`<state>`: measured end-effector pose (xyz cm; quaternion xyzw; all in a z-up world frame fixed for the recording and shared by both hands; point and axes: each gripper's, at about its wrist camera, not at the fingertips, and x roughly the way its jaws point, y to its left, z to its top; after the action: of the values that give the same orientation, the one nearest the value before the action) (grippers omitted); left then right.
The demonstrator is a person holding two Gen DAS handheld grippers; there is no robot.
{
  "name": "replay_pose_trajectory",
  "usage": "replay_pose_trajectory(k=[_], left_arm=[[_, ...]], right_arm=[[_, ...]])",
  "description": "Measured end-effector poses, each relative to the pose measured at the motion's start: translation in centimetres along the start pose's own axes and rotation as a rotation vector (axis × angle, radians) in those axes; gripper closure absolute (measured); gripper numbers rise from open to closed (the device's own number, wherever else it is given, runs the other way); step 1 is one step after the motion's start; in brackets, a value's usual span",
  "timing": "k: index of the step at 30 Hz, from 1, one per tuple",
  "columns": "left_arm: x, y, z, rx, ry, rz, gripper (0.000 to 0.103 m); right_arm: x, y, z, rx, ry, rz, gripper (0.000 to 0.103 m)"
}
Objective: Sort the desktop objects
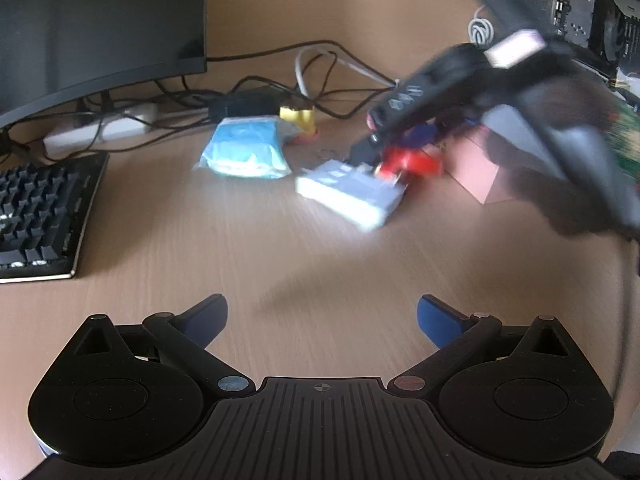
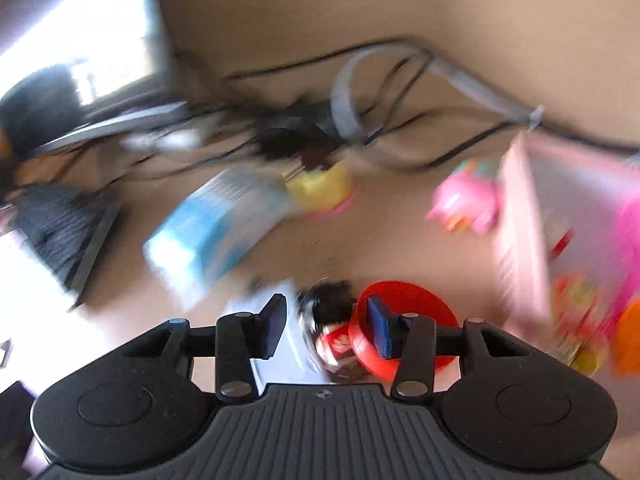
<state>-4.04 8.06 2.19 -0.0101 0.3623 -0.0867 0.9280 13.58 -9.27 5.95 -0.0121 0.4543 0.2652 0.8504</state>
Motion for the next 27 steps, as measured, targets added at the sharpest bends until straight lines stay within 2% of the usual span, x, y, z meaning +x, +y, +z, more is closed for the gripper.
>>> replay_pose_trajectory(k=[2, 4, 6, 10, 18, 20, 23, 25, 27], left_arm=[[0.0, -0.2, -0.1, 0.010, 0.000, -0.017, 0.000], [0.1, -0.6, -0.1, 0.028, 0.001, -0.031, 0.000], [0.3, -0.9, -0.2, 0.041, 0.004, -0.033, 0.000], [0.8, -1.0, 0.2, 0.030, 0.008, -0.003, 0.000], [2.8, 0.0, 3.4, -0.056, -0.005, 0.077, 0.000], [2.9, -0.7, 3.7, -0.040, -0.002, 0.050, 0.000], [2.7, -3.2, 3.6, 0.056, 0.000, -0.040, 0.000], [2.8, -5.1, 3.4, 0.113, 0.002, -0.069, 0.000], [3.4, -6.4, 3.5, 0.131, 0.007, -0.063, 0.000]], right_arm=[[-1.2, 0.8, -2.1, -0.028, 0.051, 0.074, 0.058], [-2.2, 1.2, -3.9, -0.056, 0.067, 0.082, 0.058], [-3.5, 1.1, -5.5, -0.082, 0.044, 0.051, 0.058], [-5.5, -0.6, -7.5, -0.081, -0.024, -0.071, 0.058], [-8.8, -2.5, -13.0, -0.123, -0.153, -0.227, 0.056], [-10.0, -3.0, -14.0, -0.124, -0.192, -0.232, 0.048], [-11.5, -3.7, -14.9, -0.118, -0.254, -0.239, 0.032], [-12.1, -4.2, -15.3, -0.121, -0.287, -0.261, 0.029], [-12.3, -4.7, -15.6, -0.107, -0.302, -0.275, 0.029]])
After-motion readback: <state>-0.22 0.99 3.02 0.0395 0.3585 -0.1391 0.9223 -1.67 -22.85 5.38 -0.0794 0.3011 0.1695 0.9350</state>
